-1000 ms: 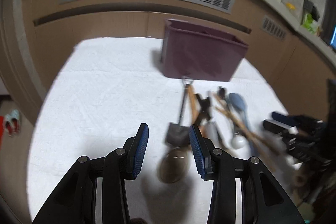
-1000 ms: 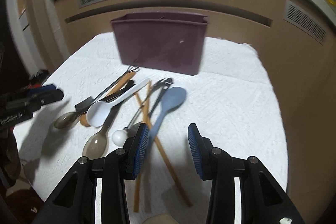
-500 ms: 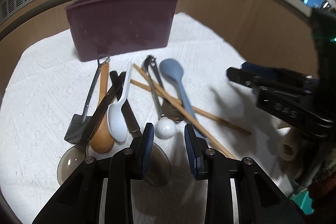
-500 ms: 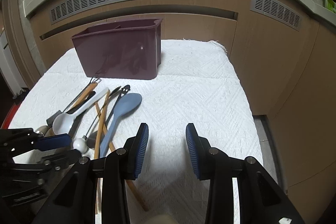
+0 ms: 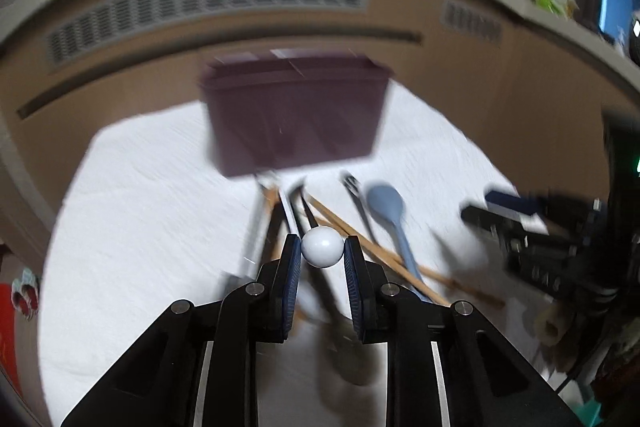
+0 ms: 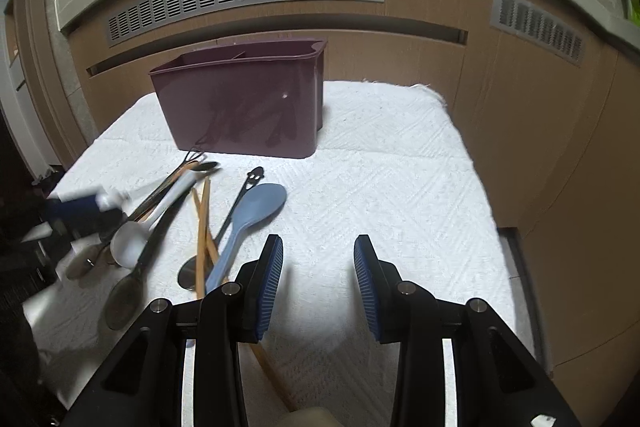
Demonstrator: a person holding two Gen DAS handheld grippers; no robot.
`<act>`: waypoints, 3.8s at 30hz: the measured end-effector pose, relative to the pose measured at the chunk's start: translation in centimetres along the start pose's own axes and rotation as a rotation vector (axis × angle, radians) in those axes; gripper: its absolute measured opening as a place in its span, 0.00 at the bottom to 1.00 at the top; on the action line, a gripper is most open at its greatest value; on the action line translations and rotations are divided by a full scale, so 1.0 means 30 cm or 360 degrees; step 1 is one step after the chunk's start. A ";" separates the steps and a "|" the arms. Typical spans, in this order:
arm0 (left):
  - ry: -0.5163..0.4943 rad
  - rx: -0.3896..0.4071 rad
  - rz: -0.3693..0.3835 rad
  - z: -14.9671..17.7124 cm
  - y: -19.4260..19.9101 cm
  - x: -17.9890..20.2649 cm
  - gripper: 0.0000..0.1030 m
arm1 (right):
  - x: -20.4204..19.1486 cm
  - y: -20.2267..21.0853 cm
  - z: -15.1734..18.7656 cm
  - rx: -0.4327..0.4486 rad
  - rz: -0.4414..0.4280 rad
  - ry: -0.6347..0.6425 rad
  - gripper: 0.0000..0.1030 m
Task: Organize utensils
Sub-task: 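Grasp the white-ball-topped utensil by its ball end with the left tool, then grasp the blue plastic spoon with the right tool while the left tool lifts its utensil, then carry both held utensils over the maroon caddy and lower them in, then open both tools to release the utensils into the caddy, then grasp the white plastic spoon by its handle with the right tool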
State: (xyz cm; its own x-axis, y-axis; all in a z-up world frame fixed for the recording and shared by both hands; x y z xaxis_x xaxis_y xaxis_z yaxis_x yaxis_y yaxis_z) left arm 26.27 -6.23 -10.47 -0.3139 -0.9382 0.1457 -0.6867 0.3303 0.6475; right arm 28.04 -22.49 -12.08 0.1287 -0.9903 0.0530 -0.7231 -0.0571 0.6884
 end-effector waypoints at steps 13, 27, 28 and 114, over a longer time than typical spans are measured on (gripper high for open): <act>0.0077 0.0147 -0.0069 -0.078 0.107 -0.189 0.22 | -0.159 -0.219 -0.069 -0.0297 -0.0166 -0.0119 0.33; 0.0194 0.0166 -0.0008 -0.047 0.133 -0.239 0.22 | -0.260 -0.185 -0.105 -0.0116 0.0055 0.0140 0.32; 0.0191 0.0170 -0.0012 -0.048 0.137 -0.235 0.22 | -0.268 -0.158 -0.114 -0.0065 0.0062 0.0164 0.32; 0.0526 0.0001 -0.0009 0.190 0.124 -0.313 0.44 | -0.306 0.002 0.069 -0.0115 -0.0348 0.0341 0.32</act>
State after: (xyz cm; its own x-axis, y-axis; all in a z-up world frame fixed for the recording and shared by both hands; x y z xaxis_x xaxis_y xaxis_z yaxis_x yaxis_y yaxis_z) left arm 22.92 4.39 -13.70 -0.0804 -0.9228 0.3767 -0.6885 0.3247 0.6485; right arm 25.41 -13.65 -14.03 0.4216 -0.9057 0.0441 -0.6132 -0.2489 0.7497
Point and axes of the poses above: each gripper's, at about its wrist camera, not at the fingertips, and y roughly against the way its jaws point, x to its right, z to its underside, the point moved 10 cm from there along -y, roughly the way its jaws point, and after that the axes turned 6 degrees about z, right-handed, at the moved point
